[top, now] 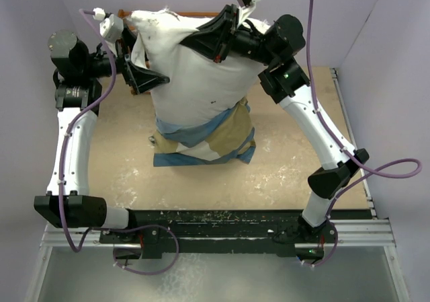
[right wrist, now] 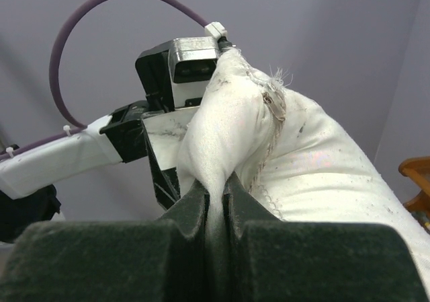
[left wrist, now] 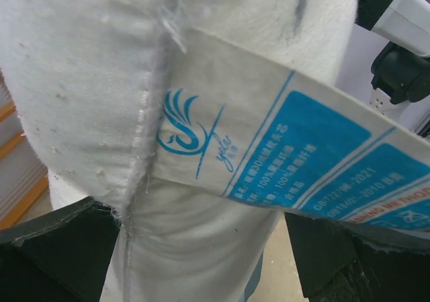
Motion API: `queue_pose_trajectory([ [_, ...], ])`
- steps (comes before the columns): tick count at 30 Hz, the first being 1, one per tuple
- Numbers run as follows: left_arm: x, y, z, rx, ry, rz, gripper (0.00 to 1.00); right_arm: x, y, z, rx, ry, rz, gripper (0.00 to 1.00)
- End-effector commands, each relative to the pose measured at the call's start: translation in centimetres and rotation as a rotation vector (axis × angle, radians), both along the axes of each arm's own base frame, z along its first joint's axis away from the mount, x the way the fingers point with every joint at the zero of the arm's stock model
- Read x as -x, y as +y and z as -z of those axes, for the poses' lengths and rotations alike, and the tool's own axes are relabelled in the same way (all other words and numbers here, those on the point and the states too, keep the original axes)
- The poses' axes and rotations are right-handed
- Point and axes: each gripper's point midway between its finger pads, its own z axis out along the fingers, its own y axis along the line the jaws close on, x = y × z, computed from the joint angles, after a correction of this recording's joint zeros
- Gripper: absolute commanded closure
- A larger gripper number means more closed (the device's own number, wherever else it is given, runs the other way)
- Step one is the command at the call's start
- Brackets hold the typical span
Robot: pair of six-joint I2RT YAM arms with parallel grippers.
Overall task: Remove the pillowcase from the pillow
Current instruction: Remove the pillow from the pillowcase.
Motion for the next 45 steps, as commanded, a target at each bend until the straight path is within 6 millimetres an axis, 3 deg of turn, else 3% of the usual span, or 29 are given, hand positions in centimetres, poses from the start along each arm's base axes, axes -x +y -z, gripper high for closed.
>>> queue_pose_trajectory([
  [1,0.1,-1.4,0.3,0.01,0.015,0.056,0.0,4.1,-1.0,-4.7,-0.114,-0.131,-0.054,1.0],
  [3,-1.2,-2.0,1.1,0.014,0.059,0.054,0.08,4.5,-0.5,-4.6,-0.111,-0.133,-0.074,1.0],
  [5,-2.2,-2.4,1.8,0.013,0.081,0.045,0.29,4.7,-0.3,-4.8,-0.113,-0.127,-0.086,1.0],
  [7,-3.1,-2.5,2.0,0.021,0.106,0.021,0.81,4.5,-0.3,-4.6,-0.103,-0.104,-0.082,1.0],
  [8,-3.5,-2.4,1.9,0.025,0.112,0.006,0.99,4.4,-0.3,-4.4,-0.094,-0.097,-0.077,1.0],
  [9,-3.8,-2.3,2.0,0.024,0.129,-0.013,1.0,4.0,-0.4,-4.1,-0.086,-0.089,-0.058,1.0],
  [10,-4.1,-1.9,1.8,0.025,0.128,-0.039,1.0,3.2,-0.7,-3.8,-0.079,-0.069,-0.019,0.91],
  [13,-5.2,0.4,0.8,0.063,0.134,-0.145,1.0,-0.4,-3.5,-2.1,-0.08,0.031,0.161,0.51],
  [14,-5.8,1.7,0.5,0.079,0.146,-0.191,1.0,-0.9,-6.4,-2.4,-0.115,0.053,0.23,0.35],
  [16,-7.0,4.5,0.0,0.105,0.167,-0.268,1.0,-2.0,-11.1,-0.4,-0.168,0.124,0.343,0.07],
  [17,-7.3,5.4,0.1,0.108,0.176,-0.291,1.0,-2.4,-13.3,1.0,-0.18,0.159,0.403,0.01],
  [19,-7.4,6.5,0.4,0.105,0.18,-0.305,1.0,-2.8,-16.4,4.5,-0.142,0.227,0.538,0.0],
  [22,-6.8,6.5,0.8,0.099,0.182,-0.277,1.0,-3.9,-18.5,12.8,-0.011,0.377,0.702,0.0],
  [26,-6.2,6.1,1.0,0.11,0.202,-0.225,1.0,-3.7,-19.4,24.1,0.066,0.543,0.743,0.03],
  [28,-6.1,6.1,0.8,0.109,0.198,-0.219,1.0,-3.3,-18.5,26.5,0.09,0.554,0.673,0.06],
  [31,-5.5,5.8,0.7,0.1,0.207,-0.18,1.0,-4.0,-16.5,28.4,0.154,0.527,0.545,0.04],
  [34,-4.8,5.5,0.7,0.093,0.216,-0.134,1.0,-6.7,-16.9,29.3,0.183,0.539,0.476,0.03],
  [36,-4.4,5.4,0.8,0.089,0.216,-0.113,1.0,-8.1,-17.4,28.2,0.128,0.526,0.385,0.03],
  [39,-4.4,5.4,0.9,0.088,0.225,-0.101,1.0,-7.6,-16.0,26.9,0.108,0.465,0.167,0.05],
  [41,-4.2,5.4,0.9,0.083,0.222,-0.093,1.0,-8.1,-15.6,25.3,0.101,0.397,0.115,0.05],
  [45,-4.1,5.3,0.8,0.077,0.22,-0.085,1.0,-9.0,-15.2,25.0,0.132,0.339,0.08,0.05],
])
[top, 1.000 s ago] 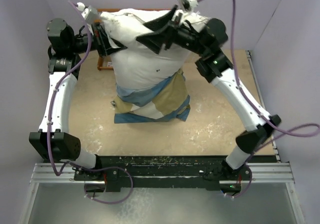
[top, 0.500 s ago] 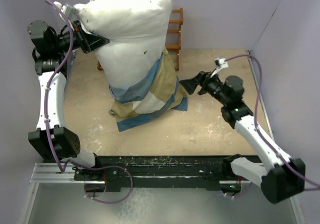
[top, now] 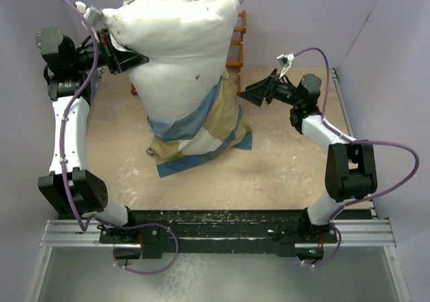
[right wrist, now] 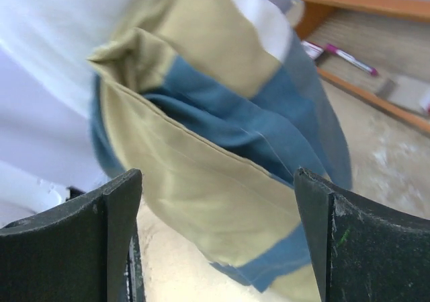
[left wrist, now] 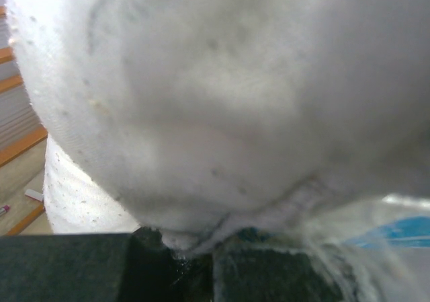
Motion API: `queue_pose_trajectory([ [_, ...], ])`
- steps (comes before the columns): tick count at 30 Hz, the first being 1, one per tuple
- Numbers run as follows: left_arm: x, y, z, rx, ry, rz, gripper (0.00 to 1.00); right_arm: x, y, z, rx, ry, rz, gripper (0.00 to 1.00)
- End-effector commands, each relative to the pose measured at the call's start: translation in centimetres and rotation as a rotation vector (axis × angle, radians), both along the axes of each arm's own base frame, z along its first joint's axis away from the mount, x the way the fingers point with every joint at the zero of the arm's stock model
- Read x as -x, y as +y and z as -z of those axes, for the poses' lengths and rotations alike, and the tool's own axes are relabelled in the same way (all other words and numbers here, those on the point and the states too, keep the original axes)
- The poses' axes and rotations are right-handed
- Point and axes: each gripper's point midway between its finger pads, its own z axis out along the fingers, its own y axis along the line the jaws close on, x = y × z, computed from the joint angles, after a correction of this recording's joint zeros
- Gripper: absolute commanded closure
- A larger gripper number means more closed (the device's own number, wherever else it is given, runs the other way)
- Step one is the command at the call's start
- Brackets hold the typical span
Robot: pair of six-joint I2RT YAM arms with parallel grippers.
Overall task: Remove the pillowcase from the pillow
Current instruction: Remove the pillow from the pillowcase.
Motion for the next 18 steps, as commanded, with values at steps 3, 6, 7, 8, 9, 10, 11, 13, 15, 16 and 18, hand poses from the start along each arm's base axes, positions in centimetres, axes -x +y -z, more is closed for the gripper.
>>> queue_pose_trajectory([
  [3,1.3,-0.4,-1.3,-0.018,-0.053,0.053,1.0,2.0,3.2,-5.6,-0.011,-0.263,-0.261,0.08],
  [6,1.3,-0.5,-1.4,-0.014,-0.047,0.056,1.0,2.2,4.8,-5.3,-0.027,-0.272,-0.317,0.12],
  [7,1.4,-0.5,-1.5,-0.014,-0.046,0.057,1.0,2.8,5.4,-5.5,-0.036,-0.285,-0.341,0.13],
  [8,1.4,-0.5,-1.4,-0.014,-0.044,0.058,1.0,3.3,6.0,-5.5,-0.038,-0.297,-0.36,0.15],
  [9,1.5,-0.5,-1.5,-0.016,-0.046,0.056,1.0,3.6,6.7,-5.4,-0.03,-0.303,-0.381,0.17],
  [10,1.5,-0.5,-1.5,-0.016,-0.048,0.056,1.0,3.5,7.4,-4.7,-0.012,-0.269,-0.389,0.21],
  [11,1.5,-0.5,-1.7,-0.016,-0.05,0.054,1.0,3.2,7.7,-4.5,0.003,-0.282,-0.383,0.25],
  [13,1.5,-0.5,-2.0,-0.016,-0.052,0.052,1.0,2.6,7.9,-3.8,0.019,-0.258,-0.361,0.39],
  [15,1.8,-0.5,-2.2,-0.017,-0.055,0.053,1.0,2.5,7.6,-3.6,0.019,-0.247,-0.36,0.66],
  [16,1.9,-0.6,-2.4,-0.019,-0.059,0.055,1.0,2.2,7.2,-3.5,0.018,-0.232,-0.334,0.82],
  [18,2.3,-0.7,-2.7,-0.025,-0.074,0.053,1.0,2.0,6.1,-3.4,0.011,-0.222,-0.272,0.98],
])
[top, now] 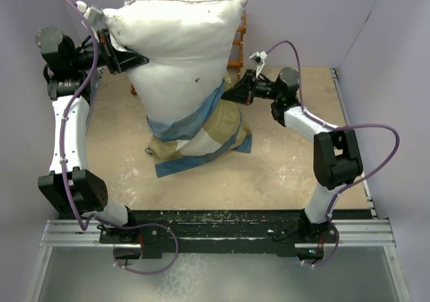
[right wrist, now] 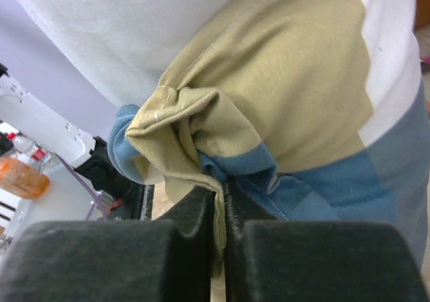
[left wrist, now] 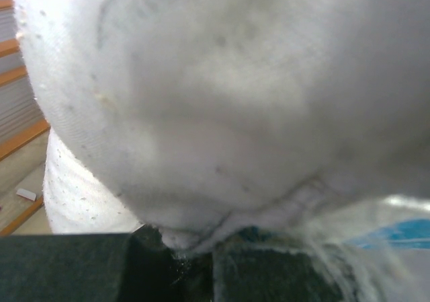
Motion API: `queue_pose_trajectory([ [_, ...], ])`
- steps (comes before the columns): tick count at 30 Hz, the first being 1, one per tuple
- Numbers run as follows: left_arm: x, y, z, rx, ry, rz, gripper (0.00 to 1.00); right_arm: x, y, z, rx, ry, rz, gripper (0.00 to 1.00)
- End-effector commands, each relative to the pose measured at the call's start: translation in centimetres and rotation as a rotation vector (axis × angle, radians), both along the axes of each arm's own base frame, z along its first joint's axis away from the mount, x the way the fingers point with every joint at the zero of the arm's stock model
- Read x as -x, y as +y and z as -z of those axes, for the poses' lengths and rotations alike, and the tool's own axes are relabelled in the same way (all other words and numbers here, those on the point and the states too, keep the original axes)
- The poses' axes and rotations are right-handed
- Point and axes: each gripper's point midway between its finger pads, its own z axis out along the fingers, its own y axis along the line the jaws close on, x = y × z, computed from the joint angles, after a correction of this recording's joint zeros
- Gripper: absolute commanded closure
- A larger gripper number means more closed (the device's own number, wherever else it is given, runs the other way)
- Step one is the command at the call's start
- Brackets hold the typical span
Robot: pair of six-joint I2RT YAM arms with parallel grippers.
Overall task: Remove the pillowcase from the pillow
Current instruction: Remove the pillow from the pillowcase.
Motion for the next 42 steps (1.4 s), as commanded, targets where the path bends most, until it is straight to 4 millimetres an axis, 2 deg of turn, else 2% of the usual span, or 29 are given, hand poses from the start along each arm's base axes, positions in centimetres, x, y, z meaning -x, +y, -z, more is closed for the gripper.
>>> queue_pose_trajectory([
  [1,2.2,-0.5,-2.8,-0.028,-0.094,0.024,1.0,0.0,-2.2,-1.9,-0.024,-0.055,0.091,1.0],
  [3,2.4,-0.5,-3.3,-0.038,-0.119,0.005,1.0,0.2,-3.5,-1.2,-0.031,-0.018,0.13,0.99],
  [4,2.3,-0.5,-3.4,-0.045,-0.134,-0.009,1.0,0.4,-4.2,-0.9,-0.033,0.002,0.148,0.92],
  [6,2.2,-0.3,-3.6,-0.059,-0.152,-0.041,1.0,1.0,-5.3,-0.6,-0.041,0.015,0.184,0.85],
  [7,2.1,-0.3,-3.7,-0.065,-0.161,-0.054,1.0,1.5,-5.8,1.0,-0.033,0.056,0.211,0.84],
  [12,2.4,-0.3,-3.8,-0.073,-0.169,-0.06,1.0,2.0,-6.5,2.7,-0.031,0.103,0.265,0.93],
  [14,2.5,-0.3,-3.8,-0.075,-0.17,-0.062,1.0,1.9,-6.6,2.6,-0.041,0.105,0.285,1.0],
  [15,2.5,-0.3,-3.7,-0.076,-0.171,-0.065,1.0,1.8,-6.7,2.5,-0.045,0.107,0.298,1.0],
  [17,2.5,-0.2,-3.9,-0.077,-0.177,-0.074,1.0,1.2,-7.1,2.8,-0.044,0.137,0.354,1.0],
  [19,2.4,-0.2,-4.5,-0.075,-0.199,-0.087,1.0,-0.2,-8.1,4.8,-0.015,0.241,0.481,1.0],
  [20,2.2,-0.1,-5.1,-0.07,-0.21,-0.104,1.0,-1.0,-8.8,6.5,0.022,0.294,0.551,1.0],
  [23,1.7,0.6,-8.9,-0.044,-0.289,-0.2,1.0,-2.2,-11.6,12.6,0.166,0.494,0.768,1.0],
  [26,2.1,1.7,-14.7,0.018,-0.427,-0.309,1.0,-1.8,-14.7,17.8,0.283,0.65,0.969,1.0],
  [27,2.3,1.8,-16.6,0.03,-0.465,-0.332,1.0,-1.5,-15.2,18.6,0.294,0.67,1.0,1.0],
  [28,1.4,2.2,-17.7,0.047,-0.469,-0.351,1.0,-1.2,-15.6,19.1,0.3,0.682,1.026,1.0],
  [30,1.8,2.3,-20.6,0.07,-0.518,-0.366,1.0,-0.4,-16.3,19.9,0.313,0.705,1.066,1.0],
  [33,2.6,2.9,-23.4,0.11,-0.593,-0.411,1.0,0.5,-17.9,21.0,0.354,0.715,1.148,1.0],
  [35,2.9,3.6,-24.5,0.137,-0.627,-0.462,1.0,1.0,-18.8,21.5,0.371,0.71,1.192,1.0],
  [39,2.3,4.5,-24.7,0.164,-0.643,-0.52,1.0,2.3,-20.3,23.0,0.442,0.721,1.254,1.0],
  [41,1.9,5.0,-24.7,0.177,-0.636,-0.549,1.0,2.7,-20.2,23.2,0.473,0.711,1.246,1.0],
  [42,1.6,4.9,-24.4,0.183,-0.63,-0.542,1.0,2.6,-19.8,22.7,0.481,0.687,1.237,1.0],
])
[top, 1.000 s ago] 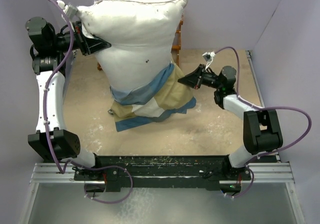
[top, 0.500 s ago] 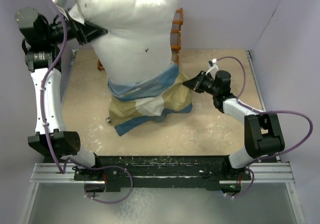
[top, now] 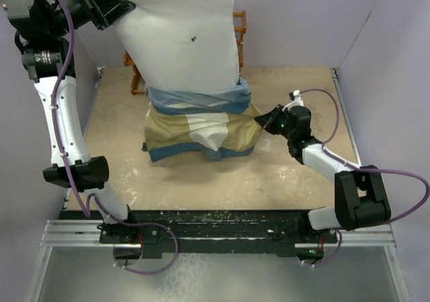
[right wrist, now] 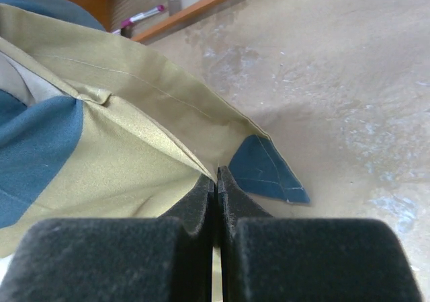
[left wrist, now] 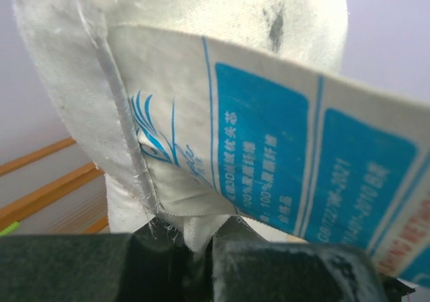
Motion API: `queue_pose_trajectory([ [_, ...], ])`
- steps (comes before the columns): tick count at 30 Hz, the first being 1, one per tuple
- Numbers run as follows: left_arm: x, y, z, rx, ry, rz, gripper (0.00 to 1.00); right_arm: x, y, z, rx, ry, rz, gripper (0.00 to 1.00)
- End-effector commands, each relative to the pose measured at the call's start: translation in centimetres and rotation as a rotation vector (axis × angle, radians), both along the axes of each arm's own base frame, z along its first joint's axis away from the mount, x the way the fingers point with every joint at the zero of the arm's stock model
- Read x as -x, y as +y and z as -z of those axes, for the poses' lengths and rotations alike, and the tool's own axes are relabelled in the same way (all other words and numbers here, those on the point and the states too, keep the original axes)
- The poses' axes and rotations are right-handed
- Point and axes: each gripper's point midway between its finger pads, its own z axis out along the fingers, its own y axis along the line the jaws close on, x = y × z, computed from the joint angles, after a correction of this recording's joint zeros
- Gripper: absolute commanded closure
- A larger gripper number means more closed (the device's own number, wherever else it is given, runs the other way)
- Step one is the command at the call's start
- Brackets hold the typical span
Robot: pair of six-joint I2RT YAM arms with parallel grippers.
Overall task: Remove the pillowcase from the pillow
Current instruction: Remove the pillow from the pillowcase.
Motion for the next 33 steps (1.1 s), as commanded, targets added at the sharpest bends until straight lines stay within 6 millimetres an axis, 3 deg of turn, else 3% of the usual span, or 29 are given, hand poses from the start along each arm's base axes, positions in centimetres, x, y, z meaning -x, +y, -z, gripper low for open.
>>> queue_pose_trajectory([
  [1,4.0,3.1,-9.5,0.103,-0.389,-0.247,1.0,2.8,-5.3,7.4,0.274,0.226,0.159,1.0],
  [2,4.0,2.1,-8.6,0.086,-0.362,-0.186,1.0,2.3,-4.8,5.5,0.289,0.175,0.139,1.0],
  [4,3.7,-0.5,-5.6,0.015,-0.281,-0.044,1.0,1.0,-4.0,-0.3,0.309,0.001,0.098,0.81],
  [8,4.3,-3.9,0.7,-0.113,-0.161,0.167,1.0,0.5,-2.8,-17.3,0.327,-0.473,0.033,0.2],
  [9,4.8,-4.4,1.8,-0.14,-0.149,0.199,1.0,1.0,-2.4,-23.1,0.325,-0.603,0.017,0.08],
  [12,5.7,-6.2,4.8,-0.204,-0.132,0.275,1.0,3.2,-1.1,-34.0,0.357,-0.85,-0.075,0.0],
  [15,6.5,-8.1,7.2,-0.246,-0.094,0.339,1.0,6.0,1.3,-41.6,0.38,-1.043,-0.234,0.0],
  [19,8.1,-10.9,10.5,-0.329,-0.064,0.426,1.0,7.6,4.9,-45.2,0.403,-1.172,-0.441,0.0],
  [24,9.2,-13.5,14.3,-0.431,-0.029,0.49,1.0,8.7,8.7,-44.7,0.444,-1.19,-0.626,0.0],
  [26,9.6,-14.4,15.3,-0.463,-0.041,0.513,1.0,8.0,10.4,-41.0,0.497,-1.088,-0.707,0.0],
  [33,9.0,-14.9,15.5,-0.497,-0.083,0.495,1.0,10.2,13.2,-34.4,0.487,-0.963,-0.948,0.0],
])
